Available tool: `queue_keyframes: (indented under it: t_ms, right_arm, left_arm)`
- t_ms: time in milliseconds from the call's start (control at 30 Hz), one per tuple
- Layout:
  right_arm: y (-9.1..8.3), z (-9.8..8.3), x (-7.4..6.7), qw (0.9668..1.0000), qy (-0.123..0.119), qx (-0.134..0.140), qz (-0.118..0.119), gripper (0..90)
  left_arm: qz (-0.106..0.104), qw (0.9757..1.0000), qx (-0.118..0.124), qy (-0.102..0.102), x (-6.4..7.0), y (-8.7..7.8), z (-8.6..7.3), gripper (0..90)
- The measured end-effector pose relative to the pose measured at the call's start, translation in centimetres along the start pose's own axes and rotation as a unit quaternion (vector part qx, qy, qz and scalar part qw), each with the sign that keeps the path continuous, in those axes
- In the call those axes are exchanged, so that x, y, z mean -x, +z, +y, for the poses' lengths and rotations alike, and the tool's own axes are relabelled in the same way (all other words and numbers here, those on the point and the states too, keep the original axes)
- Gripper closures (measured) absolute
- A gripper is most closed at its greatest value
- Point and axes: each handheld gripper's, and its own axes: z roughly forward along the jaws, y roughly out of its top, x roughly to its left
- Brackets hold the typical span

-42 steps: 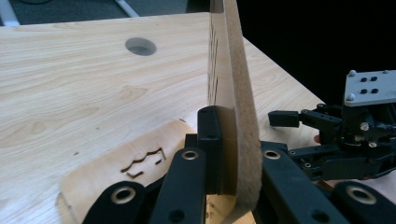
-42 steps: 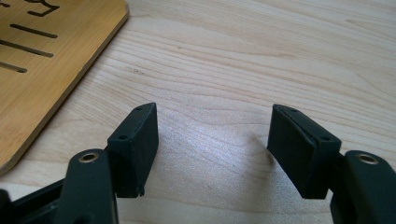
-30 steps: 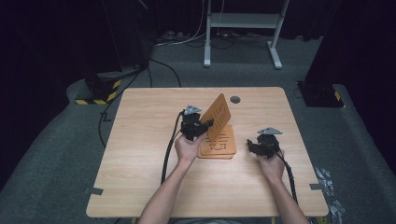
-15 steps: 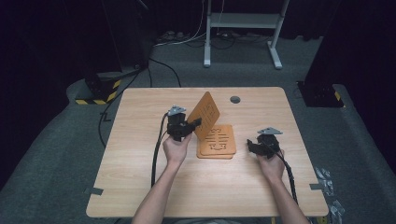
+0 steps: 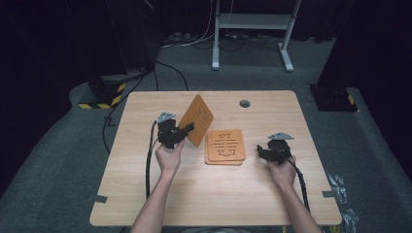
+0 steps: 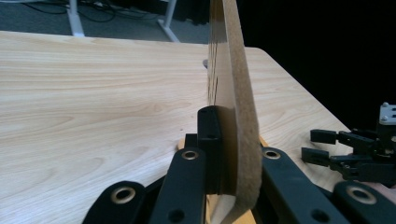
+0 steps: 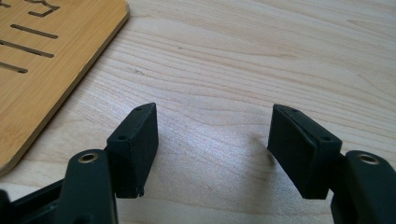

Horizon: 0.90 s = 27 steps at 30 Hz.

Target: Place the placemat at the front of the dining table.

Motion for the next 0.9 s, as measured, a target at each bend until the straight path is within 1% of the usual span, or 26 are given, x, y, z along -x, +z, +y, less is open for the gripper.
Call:
queue_keyframes:
  t_ms: [200,367,500,567,700,900]
  right_arm:
    - [0.0,0.0,0.0,1.0,0.001,0.0,0.001,33.4]
    - [0.0,0.0,0.0,1.0,0.001,0.0,0.001,33.4]
    - [0.0,0.0,0.0,1.0,0.002,-0.001,0.001,33.4]
    - [0.0,0.0,0.0,1.0,0.002,-0.001,0.001,33.4]
    - [0.0,0.0,0.0,1.0,0.002,-0.001,0.002,33.3]
    - [0.0,0.0,0.0,1.0,0.002,-0.001,0.002,33.3]
  left_arm:
    - [0.011,0.9999,-0.001,0.004,-0.6,-0.6,-0.2,86.2]
    - [0.018,0.9998,0.003,-0.005,-1.2,-1.1,-0.5,86.2]
    - [0.023,0.9997,0.004,-0.005,-1.5,-1.5,-0.5,86.2]
    - [0.026,0.9996,0.007,-0.011,-1.6,-1.7,-0.6,86.2]
    - [0.036,0.9992,0.01,-0.015,-2.2,-2.3,-0.7,86.2]
    - [0.044,0.9988,0.011,-0.017,-2.8,-2.8,-1.0,86.2]
